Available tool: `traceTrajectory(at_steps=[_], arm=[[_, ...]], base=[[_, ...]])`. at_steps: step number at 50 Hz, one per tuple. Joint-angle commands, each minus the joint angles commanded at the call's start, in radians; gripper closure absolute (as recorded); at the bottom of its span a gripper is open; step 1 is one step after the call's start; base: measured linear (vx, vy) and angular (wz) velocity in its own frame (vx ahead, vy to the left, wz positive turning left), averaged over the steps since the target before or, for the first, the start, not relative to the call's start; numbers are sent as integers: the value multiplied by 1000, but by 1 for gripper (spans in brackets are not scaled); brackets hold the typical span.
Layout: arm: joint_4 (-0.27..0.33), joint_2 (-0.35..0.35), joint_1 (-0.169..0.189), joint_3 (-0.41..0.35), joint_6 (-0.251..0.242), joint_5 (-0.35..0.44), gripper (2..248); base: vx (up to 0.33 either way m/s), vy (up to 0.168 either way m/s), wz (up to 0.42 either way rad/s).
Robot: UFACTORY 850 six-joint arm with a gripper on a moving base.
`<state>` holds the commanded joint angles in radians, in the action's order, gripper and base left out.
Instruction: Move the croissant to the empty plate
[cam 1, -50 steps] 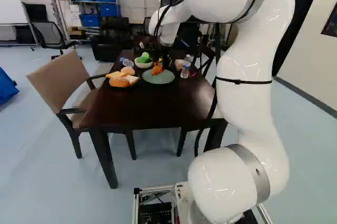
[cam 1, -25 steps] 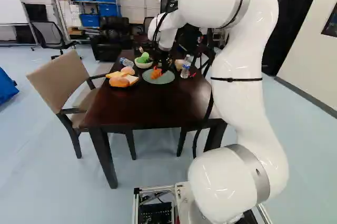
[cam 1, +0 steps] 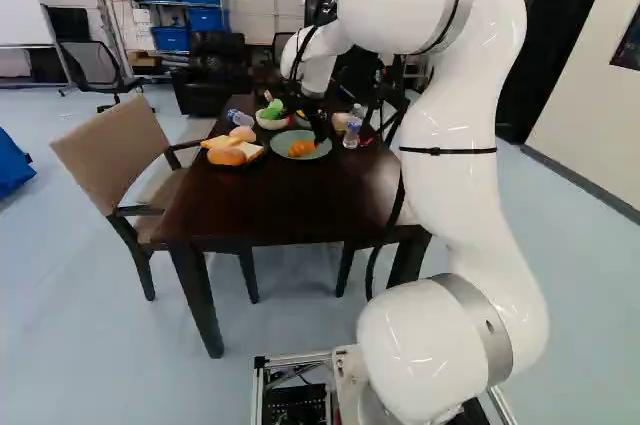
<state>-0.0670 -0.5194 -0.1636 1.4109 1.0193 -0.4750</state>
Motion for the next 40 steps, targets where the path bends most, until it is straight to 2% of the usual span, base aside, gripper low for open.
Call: traceTrajectory(at_steps=[1,23,40], arm=[[0,1,0,0,0,0,3],[0,51,0,-14,0,0,3],[0,152,-5,-98,0,0,3]], base=[[0,0,0],[0,0,0],[0,0,0]])
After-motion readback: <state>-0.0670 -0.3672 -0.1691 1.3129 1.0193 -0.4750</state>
